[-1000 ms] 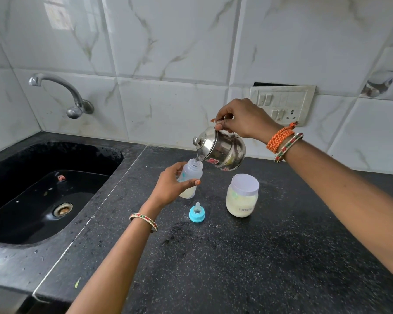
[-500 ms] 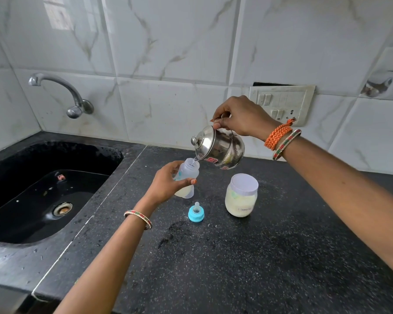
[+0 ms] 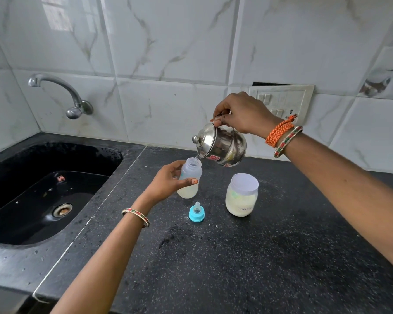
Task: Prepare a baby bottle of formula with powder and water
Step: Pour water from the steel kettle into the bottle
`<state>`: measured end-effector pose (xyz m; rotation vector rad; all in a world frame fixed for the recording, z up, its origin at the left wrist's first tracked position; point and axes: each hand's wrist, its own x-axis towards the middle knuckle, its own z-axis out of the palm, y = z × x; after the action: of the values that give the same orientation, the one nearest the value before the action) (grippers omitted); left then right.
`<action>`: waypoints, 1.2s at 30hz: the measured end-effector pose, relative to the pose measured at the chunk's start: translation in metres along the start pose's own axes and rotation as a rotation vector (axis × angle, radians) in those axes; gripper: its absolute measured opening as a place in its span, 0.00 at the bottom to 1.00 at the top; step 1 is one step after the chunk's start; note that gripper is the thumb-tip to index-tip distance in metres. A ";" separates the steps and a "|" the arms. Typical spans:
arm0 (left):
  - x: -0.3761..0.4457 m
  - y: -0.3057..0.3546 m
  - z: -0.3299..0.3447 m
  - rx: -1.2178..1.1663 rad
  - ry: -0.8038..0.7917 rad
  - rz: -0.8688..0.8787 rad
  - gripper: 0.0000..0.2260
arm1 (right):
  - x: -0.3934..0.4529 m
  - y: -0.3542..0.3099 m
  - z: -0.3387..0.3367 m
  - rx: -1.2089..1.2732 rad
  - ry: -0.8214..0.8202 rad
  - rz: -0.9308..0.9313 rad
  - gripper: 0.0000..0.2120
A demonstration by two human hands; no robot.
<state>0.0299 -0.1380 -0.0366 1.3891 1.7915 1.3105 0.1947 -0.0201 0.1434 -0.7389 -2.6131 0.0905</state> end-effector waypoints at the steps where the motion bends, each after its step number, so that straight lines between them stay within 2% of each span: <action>1: -0.001 0.001 -0.002 -0.039 -0.017 -0.008 0.32 | 0.001 0.000 0.000 0.006 -0.006 0.000 0.08; 7: 0.000 0.005 -0.004 -0.074 -0.096 -0.005 0.23 | 0.003 -0.001 -0.002 0.038 -0.057 0.000 0.08; 12: 0.000 0.007 -0.008 -0.083 -0.149 0.003 0.22 | 0.004 -0.003 -0.004 0.039 -0.059 -0.001 0.09; 14: 0.000 0.006 -0.010 -0.143 -0.185 -0.001 0.23 | 0.005 -0.003 -0.005 0.041 -0.055 -0.004 0.09; 17: -0.003 0.006 -0.013 -0.255 -0.220 -0.041 0.33 | 0.006 -0.004 -0.006 0.040 -0.045 -0.008 0.08; 19: -0.004 0.006 -0.015 -0.326 -0.220 -0.065 0.36 | 0.007 -0.004 -0.008 0.044 -0.035 -0.008 0.08; 33: -0.002 0.007 -0.017 -0.353 -0.198 -0.091 0.42 | 0.009 -0.005 -0.013 0.066 -0.007 -0.008 0.07; 36: -0.002 0.009 -0.019 -0.361 -0.195 -0.094 0.40 | 0.009 -0.007 -0.015 0.058 0.001 -0.005 0.07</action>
<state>0.0185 -0.1468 -0.0216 1.1736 1.3932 1.3209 0.1904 -0.0222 0.1618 -0.7115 -2.5996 0.1634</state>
